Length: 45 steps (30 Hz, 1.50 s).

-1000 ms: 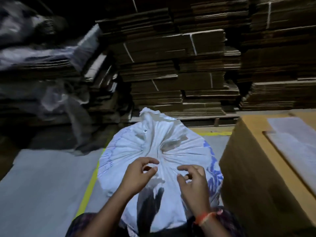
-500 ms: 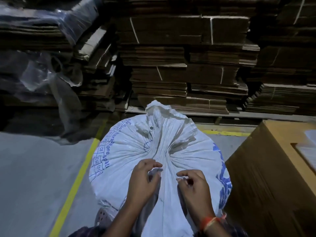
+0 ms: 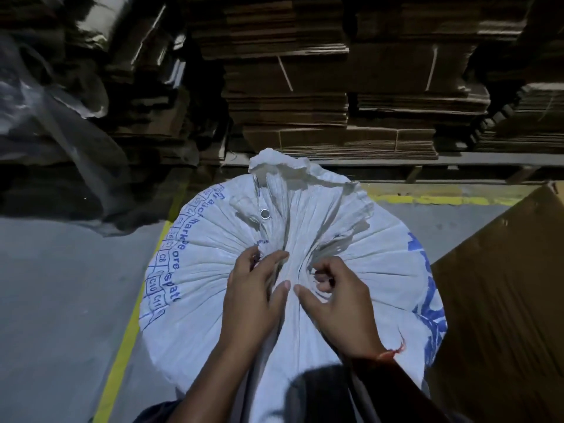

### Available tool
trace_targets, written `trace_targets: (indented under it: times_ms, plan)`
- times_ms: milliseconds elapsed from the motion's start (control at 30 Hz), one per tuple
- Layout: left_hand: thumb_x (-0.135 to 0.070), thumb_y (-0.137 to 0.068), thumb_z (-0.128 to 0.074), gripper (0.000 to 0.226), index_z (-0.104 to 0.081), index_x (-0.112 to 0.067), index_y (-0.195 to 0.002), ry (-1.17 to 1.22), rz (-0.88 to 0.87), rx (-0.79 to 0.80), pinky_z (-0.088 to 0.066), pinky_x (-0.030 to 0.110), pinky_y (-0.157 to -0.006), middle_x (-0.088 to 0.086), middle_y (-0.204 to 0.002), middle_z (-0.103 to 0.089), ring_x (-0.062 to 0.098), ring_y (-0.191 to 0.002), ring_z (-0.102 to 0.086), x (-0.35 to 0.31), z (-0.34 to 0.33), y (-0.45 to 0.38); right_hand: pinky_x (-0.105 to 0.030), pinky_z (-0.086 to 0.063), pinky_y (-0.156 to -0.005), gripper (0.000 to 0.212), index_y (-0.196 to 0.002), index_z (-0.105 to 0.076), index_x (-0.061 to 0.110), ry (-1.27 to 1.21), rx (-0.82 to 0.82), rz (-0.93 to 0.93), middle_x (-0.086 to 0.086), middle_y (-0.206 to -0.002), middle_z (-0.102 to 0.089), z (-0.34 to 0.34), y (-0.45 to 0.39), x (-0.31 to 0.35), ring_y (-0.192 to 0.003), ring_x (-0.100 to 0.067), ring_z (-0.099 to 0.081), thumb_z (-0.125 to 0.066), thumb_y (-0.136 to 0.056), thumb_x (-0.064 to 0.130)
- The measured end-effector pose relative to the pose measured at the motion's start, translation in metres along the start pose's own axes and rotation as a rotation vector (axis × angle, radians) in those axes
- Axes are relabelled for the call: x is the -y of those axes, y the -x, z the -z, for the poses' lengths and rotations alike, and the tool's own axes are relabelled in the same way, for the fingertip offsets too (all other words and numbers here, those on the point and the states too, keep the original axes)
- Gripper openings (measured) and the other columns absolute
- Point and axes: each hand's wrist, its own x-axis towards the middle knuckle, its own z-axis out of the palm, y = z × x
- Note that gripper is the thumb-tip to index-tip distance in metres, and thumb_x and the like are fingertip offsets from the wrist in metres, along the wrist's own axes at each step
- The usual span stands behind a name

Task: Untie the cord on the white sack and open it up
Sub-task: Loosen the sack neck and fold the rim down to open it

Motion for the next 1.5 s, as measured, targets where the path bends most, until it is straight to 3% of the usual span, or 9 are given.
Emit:
trace_targets:
  times_ms: [167, 400, 667, 833, 967, 1100, 1200, 1367, 1500]
  plan:
    - [-0.011, -0.087, -0.079, 0.036, -0.08, -0.029, -0.119, -0.069, 0.004, -0.107, -0.048, 0.022, -0.088, -0.005, -0.116, -0.077, 0.016, -0.109, -0.07, 0.005, 0.0, 0.004, -0.017, -0.049, -0.067, 0.035, -0.111, -0.061, 0.035, -0.046, 0.015, 0.032, 0.008, -0.076, -0.063, 0.009, 0.012, 0.001, -0.075, -0.008, -0.061, -0.075, -0.083, 0.019]
    - [-0.016, -0.093, -0.071, 0.016, -0.071, -0.03, -0.1, 0.048, 0.115, -0.29, -0.054, 0.031, -0.072, -0.01, -0.081, -0.076, 0.013, -0.076, -0.07, -0.006, 0.009, 0.038, -0.014, -0.046, -0.064, 0.035, -0.119, -0.066, 0.028, -0.141, -0.108, 0.024, -0.001, -0.07, -0.059, 0.046, 0.048, -0.009, -0.063, -0.007, -0.056, -0.073, -0.089, 0.012]
    - [-0.037, -0.087, -0.075, 0.03, -0.06, -0.032, -0.112, -0.048, 0.011, -0.108, -0.055, 0.036, -0.079, -0.005, -0.108, -0.069, 0.017, -0.101, -0.065, -0.017, 0.016, 0.039, -0.016, -0.052, -0.095, 0.044, -0.126, -0.061, 0.038, -0.166, -0.059, 0.143, 0.026, -0.121, -0.066, 0.054, 0.065, 0.0, -0.113, 0.007, -0.061, -0.068, -0.092, 0.012]
    - [-0.043, -0.086, -0.078, 0.037, -0.054, -0.026, -0.107, -0.11, 0.135, -0.076, -0.049, 0.033, -0.071, -0.006, -0.104, -0.073, 0.017, -0.089, -0.065, -0.022, 0.017, 0.024, -0.017, -0.051, -0.08, 0.041, -0.119, -0.061, 0.036, -0.254, -0.042, 0.036, 0.016, -0.1, -0.069, 0.05, 0.059, 0.005, -0.087, 0.002, -0.065, -0.07, -0.089, 0.009]
    - [-0.05, -0.086, -0.077, 0.043, -0.051, -0.027, -0.111, -0.107, 0.162, -0.073, -0.051, 0.032, -0.076, -0.002, -0.118, -0.077, 0.021, -0.102, -0.072, -0.018, 0.016, 0.01, -0.024, -0.053, -0.066, 0.043, -0.118, -0.054, 0.041, -0.306, -0.03, -0.017, 0.01, -0.083, -0.069, 0.043, 0.048, 0.006, -0.065, -0.006, -0.063, -0.076, -0.085, 0.023]
    - [-0.052, -0.081, -0.079, 0.058, -0.049, -0.031, -0.126, -0.09, 0.06, -0.009, -0.06, 0.042, -0.09, -0.003, -0.129, -0.071, 0.02, -0.117, -0.069, -0.005, 0.019, -0.001, -0.014, -0.051, -0.083, 0.053, -0.135, -0.054, 0.039, -0.321, 0.086, 0.029, 0.041, -0.096, -0.065, 0.034, 0.039, 0.003, -0.09, 0.012, -0.065, -0.075, -0.089, 0.022]
    - [-0.046, -0.084, -0.077, 0.063, -0.044, -0.037, -0.137, -0.119, -0.07, 0.028, -0.059, 0.041, -0.088, -0.01, -0.131, -0.064, 0.013, -0.115, -0.065, 0.001, 0.019, -0.006, -0.01, -0.042, -0.103, 0.057, -0.143, -0.056, 0.036, -0.243, 0.131, 0.083, 0.032, -0.135, -0.058, 0.028, 0.026, 0.005, -0.124, 0.017, -0.051, -0.075, -0.089, 0.028]
    - [-0.022, -0.096, -0.066, 0.058, -0.049, -0.042, -0.147, -0.262, -0.337, 0.082, -0.046, 0.023, -0.09, -0.011, -0.139, -0.061, 0.012, -0.122, -0.061, 0.007, 0.018, -0.016, -0.024, -0.05, -0.107, 0.038, -0.123, -0.073, 0.026, -0.149, 0.067, 0.032, 0.013, -0.123, -0.072, 0.023, 0.011, 0.007, -0.116, 0.0, -0.063, -0.078, -0.087, 0.017]
    - [-0.016, -0.095, -0.067, 0.05, -0.064, -0.036, -0.14, -0.254, -0.384, -0.066, -0.057, 0.034, -0.084, -0.004, -0.113, -0.075, 0.022, -0.102, -0.07, 0.012, 0.031, -0.013, 0.004, -0.041, -0.089, 0.035, -0.122, -0.073, 0.025, -0.097, 0.004, 0.034, 0.015, -0.119, -0.071, 0.029, 0.013, -0.003, -0.109, 0.003, -0.062, -0.078, -0.088, 0.017]
